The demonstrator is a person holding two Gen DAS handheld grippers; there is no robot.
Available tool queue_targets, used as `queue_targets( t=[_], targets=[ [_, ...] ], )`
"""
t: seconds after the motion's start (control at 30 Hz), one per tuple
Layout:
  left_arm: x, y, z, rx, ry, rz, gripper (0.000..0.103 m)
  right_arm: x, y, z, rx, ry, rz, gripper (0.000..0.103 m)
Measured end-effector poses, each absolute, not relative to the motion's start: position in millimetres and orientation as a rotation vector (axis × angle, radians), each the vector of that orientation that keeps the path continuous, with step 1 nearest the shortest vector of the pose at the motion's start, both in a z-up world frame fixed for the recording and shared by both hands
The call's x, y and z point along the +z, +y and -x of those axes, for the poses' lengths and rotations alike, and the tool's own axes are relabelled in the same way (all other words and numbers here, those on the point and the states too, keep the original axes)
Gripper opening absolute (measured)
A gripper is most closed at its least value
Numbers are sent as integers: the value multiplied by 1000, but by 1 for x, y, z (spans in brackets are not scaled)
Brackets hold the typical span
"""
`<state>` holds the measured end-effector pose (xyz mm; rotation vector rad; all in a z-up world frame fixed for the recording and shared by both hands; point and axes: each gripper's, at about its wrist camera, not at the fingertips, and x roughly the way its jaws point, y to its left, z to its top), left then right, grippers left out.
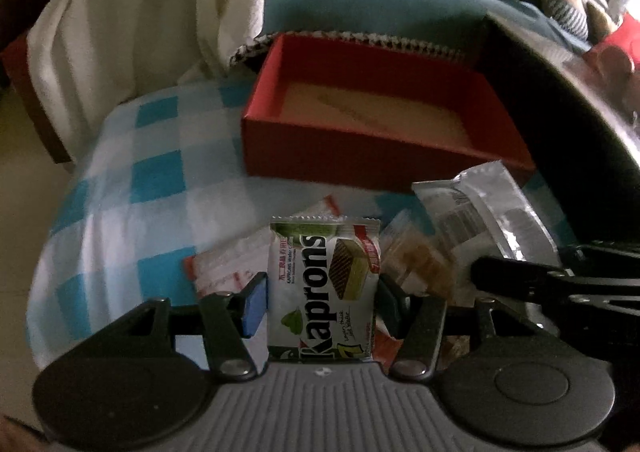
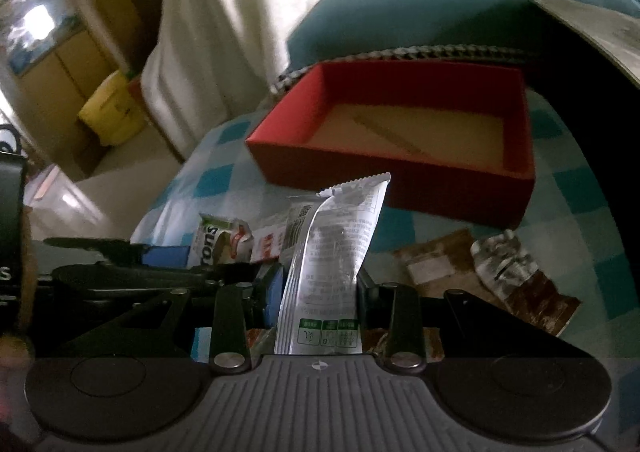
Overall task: Organize snacks
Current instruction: 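Carry both held snacks over the red box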
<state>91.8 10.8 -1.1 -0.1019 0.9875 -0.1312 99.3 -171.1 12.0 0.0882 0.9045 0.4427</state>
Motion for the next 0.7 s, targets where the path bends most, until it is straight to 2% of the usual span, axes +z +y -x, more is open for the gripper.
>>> queue_targets(
  t=[0.4,0.7],
  targets=[
    [26,-11,-144,-139,882,58,50,23,-177,-148,406,843,-101,44],
    [28,-14,-140,-145,868,34,50,32,-188,-179,374,812,-121,44]
  ],
)
